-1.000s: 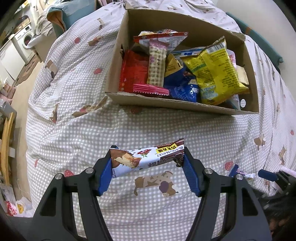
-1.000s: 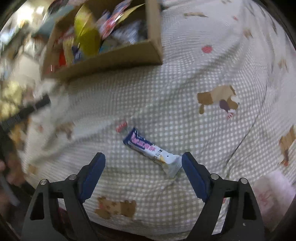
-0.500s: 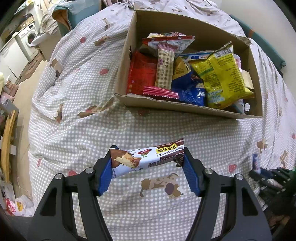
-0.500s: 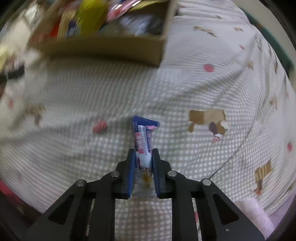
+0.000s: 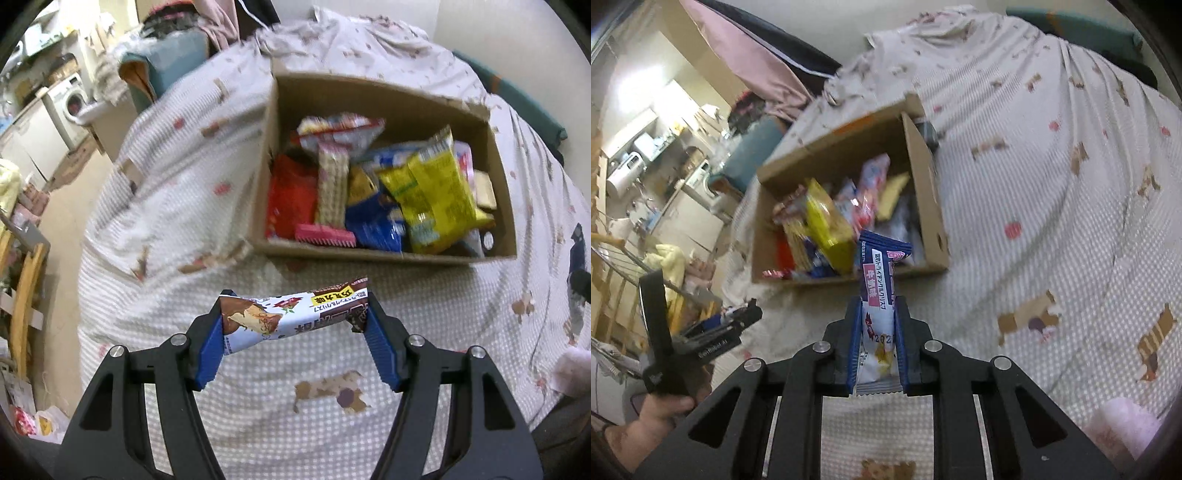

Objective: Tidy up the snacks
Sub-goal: 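Lift both held snacks and carry them over the box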

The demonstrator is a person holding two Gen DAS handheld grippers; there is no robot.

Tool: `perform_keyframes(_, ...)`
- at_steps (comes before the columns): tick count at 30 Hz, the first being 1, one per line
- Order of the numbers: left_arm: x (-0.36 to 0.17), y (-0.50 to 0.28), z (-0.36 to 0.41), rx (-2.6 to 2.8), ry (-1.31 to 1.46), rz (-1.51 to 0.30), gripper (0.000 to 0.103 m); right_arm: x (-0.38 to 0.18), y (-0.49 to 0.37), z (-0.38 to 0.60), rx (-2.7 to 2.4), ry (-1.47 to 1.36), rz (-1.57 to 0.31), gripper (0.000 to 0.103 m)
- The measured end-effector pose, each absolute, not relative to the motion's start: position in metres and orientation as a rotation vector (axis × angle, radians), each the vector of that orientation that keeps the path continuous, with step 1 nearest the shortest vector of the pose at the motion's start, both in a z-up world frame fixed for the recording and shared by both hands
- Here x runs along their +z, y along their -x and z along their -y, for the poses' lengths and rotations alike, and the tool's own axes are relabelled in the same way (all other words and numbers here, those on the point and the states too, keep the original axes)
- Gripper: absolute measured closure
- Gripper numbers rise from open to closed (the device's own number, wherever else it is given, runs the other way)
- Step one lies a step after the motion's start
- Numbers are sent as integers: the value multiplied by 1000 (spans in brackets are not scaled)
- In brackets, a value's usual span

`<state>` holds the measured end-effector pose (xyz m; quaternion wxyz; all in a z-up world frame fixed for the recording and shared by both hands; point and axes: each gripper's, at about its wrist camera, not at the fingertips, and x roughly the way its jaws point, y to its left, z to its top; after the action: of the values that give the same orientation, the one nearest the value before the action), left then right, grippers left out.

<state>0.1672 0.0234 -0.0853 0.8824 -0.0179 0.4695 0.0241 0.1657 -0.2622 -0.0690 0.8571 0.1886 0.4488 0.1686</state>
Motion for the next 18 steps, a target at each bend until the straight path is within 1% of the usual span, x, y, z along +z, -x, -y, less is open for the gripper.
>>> perform_keyframes(9, -52, -190, -33, 43, 18, -911, 39, -55, -198, 249, 391, -387, -885, 85)
perform_keyframes(18, -37, -226, -32, 23, 10, -890, 39, -48, -231, 239, 391, -339, -846, 85)
